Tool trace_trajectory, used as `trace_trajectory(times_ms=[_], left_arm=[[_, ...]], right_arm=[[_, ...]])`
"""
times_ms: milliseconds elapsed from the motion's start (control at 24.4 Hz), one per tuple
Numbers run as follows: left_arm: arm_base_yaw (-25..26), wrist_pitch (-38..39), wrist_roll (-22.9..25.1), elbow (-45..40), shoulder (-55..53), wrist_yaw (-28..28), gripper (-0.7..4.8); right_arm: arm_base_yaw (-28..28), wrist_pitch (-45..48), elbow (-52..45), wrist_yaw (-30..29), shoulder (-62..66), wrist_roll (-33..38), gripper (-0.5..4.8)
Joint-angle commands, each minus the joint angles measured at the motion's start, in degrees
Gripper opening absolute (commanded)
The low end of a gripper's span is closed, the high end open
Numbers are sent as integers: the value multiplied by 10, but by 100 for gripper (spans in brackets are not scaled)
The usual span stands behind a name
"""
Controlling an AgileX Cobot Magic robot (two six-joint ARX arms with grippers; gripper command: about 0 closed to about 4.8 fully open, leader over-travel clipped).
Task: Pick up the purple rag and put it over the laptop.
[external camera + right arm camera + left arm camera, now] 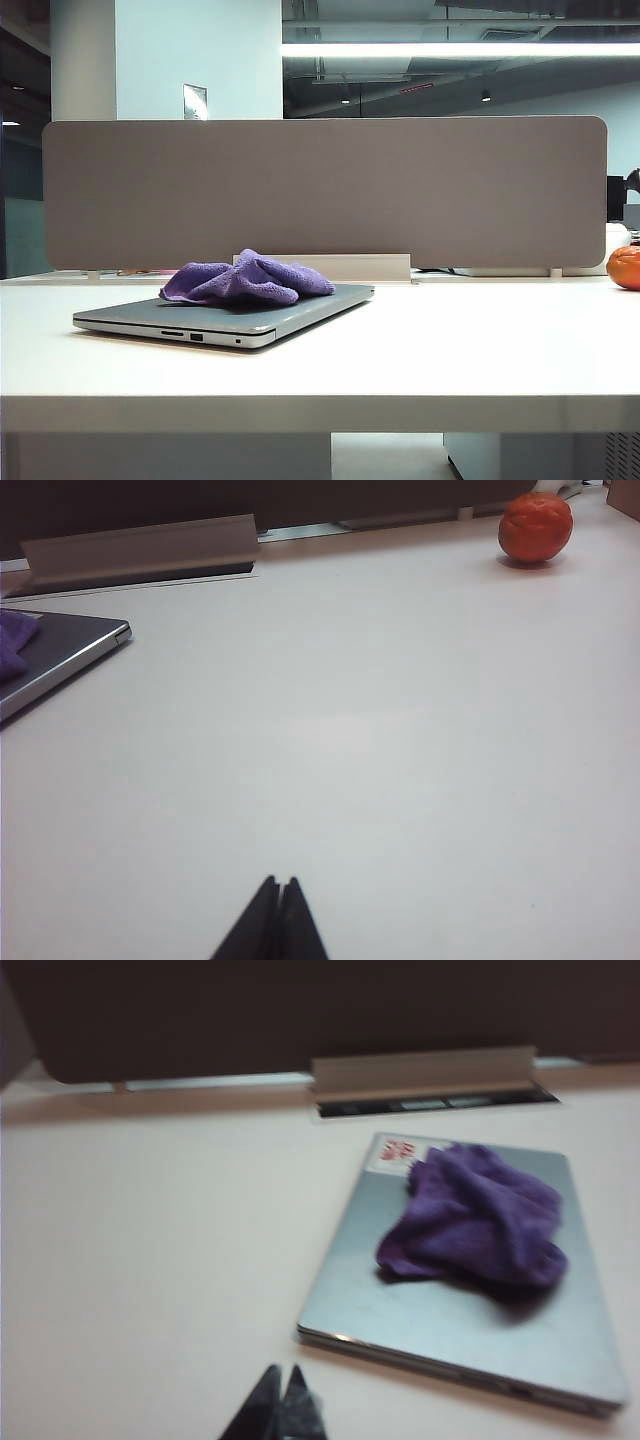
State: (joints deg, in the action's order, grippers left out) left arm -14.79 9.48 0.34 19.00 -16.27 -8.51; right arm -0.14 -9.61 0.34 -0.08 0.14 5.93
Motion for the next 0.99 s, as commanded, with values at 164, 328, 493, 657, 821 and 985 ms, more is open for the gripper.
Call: trace_trajectory(times_ms=[164, 328, 493, 657, 821, 985], left_arm=[[82, -132, -2, -88, 67, 62, -5], [111, -160, -3, -122, 101, 75, -6], [134, -160, -4, -140, 122, 87, -6], [139, -160, -3, -152, 130, 87, -6], [142, -165, -3, -169, 142, 87, -6], [142, -165, -3, -186, 160, 88, -5]], right_arm=[[0, 8, -2, 0, 0, -2, 22], [0, 8, -2, 0, 0, -2, 22], [0, 8, -2, 0, 0, -2, 22], [0, 8, -2, 0, 0, -2, 22], [0, 8, -2, 0, 0, -2, 22], [0, 8, -2, 0, 0, -2, 22]])
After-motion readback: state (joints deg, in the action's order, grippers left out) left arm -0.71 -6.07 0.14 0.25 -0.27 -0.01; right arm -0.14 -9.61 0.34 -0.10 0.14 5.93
